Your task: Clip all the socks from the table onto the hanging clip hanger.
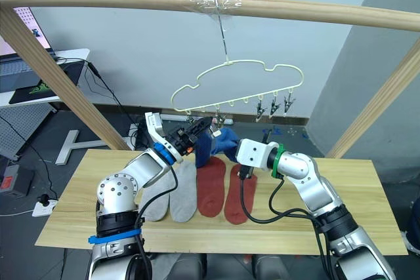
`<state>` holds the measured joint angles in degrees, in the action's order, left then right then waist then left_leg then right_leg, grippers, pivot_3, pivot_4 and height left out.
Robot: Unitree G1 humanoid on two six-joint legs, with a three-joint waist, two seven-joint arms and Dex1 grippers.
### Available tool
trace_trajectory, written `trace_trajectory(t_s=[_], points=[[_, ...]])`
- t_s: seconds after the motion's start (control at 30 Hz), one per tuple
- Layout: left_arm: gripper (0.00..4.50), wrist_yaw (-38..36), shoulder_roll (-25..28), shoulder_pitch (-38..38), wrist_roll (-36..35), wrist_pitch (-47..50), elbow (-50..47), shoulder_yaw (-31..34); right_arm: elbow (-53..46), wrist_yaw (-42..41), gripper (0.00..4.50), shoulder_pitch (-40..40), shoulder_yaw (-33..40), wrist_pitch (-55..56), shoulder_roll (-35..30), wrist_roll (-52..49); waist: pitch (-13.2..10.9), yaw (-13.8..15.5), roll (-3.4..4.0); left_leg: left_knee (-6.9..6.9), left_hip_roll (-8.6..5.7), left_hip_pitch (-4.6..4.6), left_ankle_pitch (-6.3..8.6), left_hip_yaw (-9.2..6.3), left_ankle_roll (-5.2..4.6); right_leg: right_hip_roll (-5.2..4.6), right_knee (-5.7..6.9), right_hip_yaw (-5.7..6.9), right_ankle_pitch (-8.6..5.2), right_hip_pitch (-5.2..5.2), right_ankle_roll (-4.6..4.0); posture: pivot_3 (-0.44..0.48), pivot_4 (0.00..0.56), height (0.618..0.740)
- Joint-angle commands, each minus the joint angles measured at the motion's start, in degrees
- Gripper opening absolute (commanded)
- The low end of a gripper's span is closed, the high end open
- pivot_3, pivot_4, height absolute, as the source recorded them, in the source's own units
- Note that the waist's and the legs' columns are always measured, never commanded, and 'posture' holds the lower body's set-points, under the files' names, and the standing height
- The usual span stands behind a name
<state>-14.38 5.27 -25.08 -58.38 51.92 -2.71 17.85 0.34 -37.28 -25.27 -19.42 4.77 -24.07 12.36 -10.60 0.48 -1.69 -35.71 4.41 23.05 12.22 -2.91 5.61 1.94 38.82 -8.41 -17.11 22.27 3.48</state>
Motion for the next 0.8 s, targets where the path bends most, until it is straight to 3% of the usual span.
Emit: trace_trajectory(t_s=[0.03, 0.13, 0.57, 0.7, 0.8], points=[[0.09, 0.3, 0.1, 0.6, 0.1, -0.6, -1.0, -0.6, -1.1, 0.1, 0.03, -1.1, 0.4, 0.8, 0.4, -0.1, 0.0, 0.0, 0.0, 0.0, 0.0, 0.0, 0.0, 0.0, 0.0, 0.0, 0.0, 0.0, 0.0, 0.0, 0.0, 0.148, 0.165, 0.74], [0.09, -0.5, 0.1, 0.4, -0.3, -1.2, -1.3, -0.8, -1.1, -0.3, 0.03, -1.2, 0.3, 0.5, 0.5, -0.1, 0.0, 0.0, 0.0, 0.0, 0.0, 0.0, 0.0, 0.0, 0.0, 0.0, -0.01, 0.0, 0.0, 0.0, 0.0, 0.148, 0.165, 0.74], [4.31, -0.8, 1.8, 0.6, -1.9, -1.5, -2.7, 0.0, -1.7, -0.9, 0.0, -0.8, 0.5, -1.9, 2.2, -1.8, -0.2, 0.0, -0.08, 0.02, 0.0, 0.06, 0.02, -0.01, 0.03, 0.0, -0.07, 0.0, 0.0, 0.05, 0.0, 0.143, 0.171, 0.74], [4.31, -0.3, 4.3, 3.3, -6.5, 0.6, -7.9, 2.0, -2.7, -1.9, 0.0, -0.3, 1.4, -7.2, 5.5, -5.8, -0.4, -0.3, -0.21, 0.09, 0.05, 0.06, 0.03, -0.01, 0.04, 0.0, -0.07, 0.01, -0.02, 0.07, -0.03, 0.143, 0.171, 0.74], [4.35, -1.4, 9.3, 7.4, -7.4, 3.0, -12.4, 2.0, -3.7, -3.5, 0.81, -0.5, 1.4, -12.5, 8.3, -9.9, -0.6, -0.3, -0.26, 0.2, 0.06, 0.04, 0.03, -0.02, 0.05, 0.0, -0.08, 0.03, -0.05, 0.09, -0.05, 0.149, 0.174, 0.74]])
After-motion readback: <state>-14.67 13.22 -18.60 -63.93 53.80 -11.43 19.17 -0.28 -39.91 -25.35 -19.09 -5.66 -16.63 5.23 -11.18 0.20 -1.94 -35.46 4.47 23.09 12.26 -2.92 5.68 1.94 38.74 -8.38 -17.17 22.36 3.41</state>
